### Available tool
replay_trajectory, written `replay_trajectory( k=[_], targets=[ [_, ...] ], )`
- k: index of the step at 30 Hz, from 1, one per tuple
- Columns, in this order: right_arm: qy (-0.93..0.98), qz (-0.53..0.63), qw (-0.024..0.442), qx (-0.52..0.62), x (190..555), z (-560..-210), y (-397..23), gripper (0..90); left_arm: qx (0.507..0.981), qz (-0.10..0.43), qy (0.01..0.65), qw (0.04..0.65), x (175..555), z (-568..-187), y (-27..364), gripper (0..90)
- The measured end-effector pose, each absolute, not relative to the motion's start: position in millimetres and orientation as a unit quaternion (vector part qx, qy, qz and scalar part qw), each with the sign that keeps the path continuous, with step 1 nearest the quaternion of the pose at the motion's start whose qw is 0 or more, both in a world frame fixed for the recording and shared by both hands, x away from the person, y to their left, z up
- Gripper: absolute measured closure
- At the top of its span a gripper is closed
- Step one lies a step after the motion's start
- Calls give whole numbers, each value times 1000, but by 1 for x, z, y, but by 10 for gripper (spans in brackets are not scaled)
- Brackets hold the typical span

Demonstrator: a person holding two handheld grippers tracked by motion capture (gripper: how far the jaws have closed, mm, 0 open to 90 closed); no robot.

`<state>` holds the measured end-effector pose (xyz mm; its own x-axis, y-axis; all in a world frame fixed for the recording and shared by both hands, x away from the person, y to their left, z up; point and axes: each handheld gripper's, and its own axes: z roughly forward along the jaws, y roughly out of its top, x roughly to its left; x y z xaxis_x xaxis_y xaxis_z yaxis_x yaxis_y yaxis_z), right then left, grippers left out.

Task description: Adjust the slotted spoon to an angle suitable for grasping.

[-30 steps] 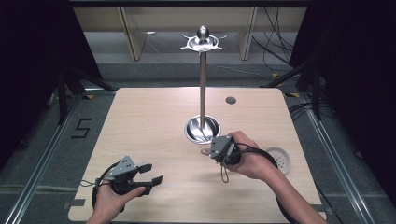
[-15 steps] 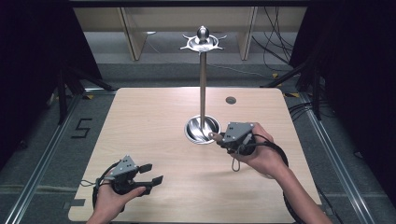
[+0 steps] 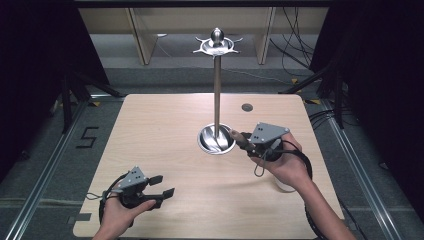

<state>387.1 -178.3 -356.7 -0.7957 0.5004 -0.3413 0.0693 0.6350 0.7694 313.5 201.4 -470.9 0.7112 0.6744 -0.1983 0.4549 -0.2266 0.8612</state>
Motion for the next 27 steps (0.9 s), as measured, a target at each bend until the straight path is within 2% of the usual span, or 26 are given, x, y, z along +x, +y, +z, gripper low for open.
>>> replay_trajectory(
  k=[12, 27],
  targets=[
    [807, 447, 307, 235, 390, -349, -195, 683, 774, 109, 367, 504, 314, -471, 200, 323],
    [760, 485, 325, 286, 390, -343, -214, 682, 775, 107, 365, 505, 315, -472, 201, 323]
  ],
)
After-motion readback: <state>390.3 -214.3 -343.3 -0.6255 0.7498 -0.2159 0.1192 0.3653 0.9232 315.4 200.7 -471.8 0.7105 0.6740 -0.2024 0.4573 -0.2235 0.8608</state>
